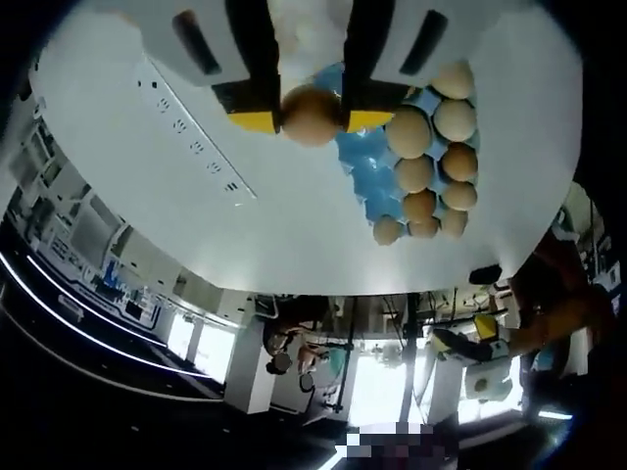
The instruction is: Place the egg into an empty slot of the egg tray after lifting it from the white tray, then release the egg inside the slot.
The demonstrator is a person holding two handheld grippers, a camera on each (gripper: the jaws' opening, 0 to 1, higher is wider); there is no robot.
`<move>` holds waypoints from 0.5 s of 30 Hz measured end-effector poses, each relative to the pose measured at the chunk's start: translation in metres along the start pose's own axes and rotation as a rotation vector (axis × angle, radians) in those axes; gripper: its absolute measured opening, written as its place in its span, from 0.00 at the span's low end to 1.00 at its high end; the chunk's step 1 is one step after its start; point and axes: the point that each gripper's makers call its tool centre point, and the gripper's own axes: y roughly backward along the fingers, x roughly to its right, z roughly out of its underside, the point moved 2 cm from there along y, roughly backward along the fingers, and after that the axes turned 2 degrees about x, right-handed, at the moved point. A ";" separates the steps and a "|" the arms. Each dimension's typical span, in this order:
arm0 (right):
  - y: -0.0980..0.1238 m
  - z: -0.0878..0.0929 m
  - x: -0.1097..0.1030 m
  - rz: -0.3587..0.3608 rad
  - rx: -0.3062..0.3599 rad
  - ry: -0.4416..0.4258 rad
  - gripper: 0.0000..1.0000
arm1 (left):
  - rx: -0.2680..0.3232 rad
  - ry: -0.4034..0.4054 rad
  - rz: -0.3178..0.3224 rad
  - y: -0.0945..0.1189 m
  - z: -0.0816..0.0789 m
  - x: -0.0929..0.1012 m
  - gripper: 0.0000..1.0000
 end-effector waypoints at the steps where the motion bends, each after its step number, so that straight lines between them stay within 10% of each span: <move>1: -0.002 -0.001 -0.001 -0.005 0.002 -0.001 0.23 | 0.000 0.000 0.000 0.000 0.000 0.000 0.39; 15: -0.033 -0.025 -0.022 -0.076 0.034 0.029 0.23 | 0.003 0.001 -0.008 0.003 0.000 -0.002 0.39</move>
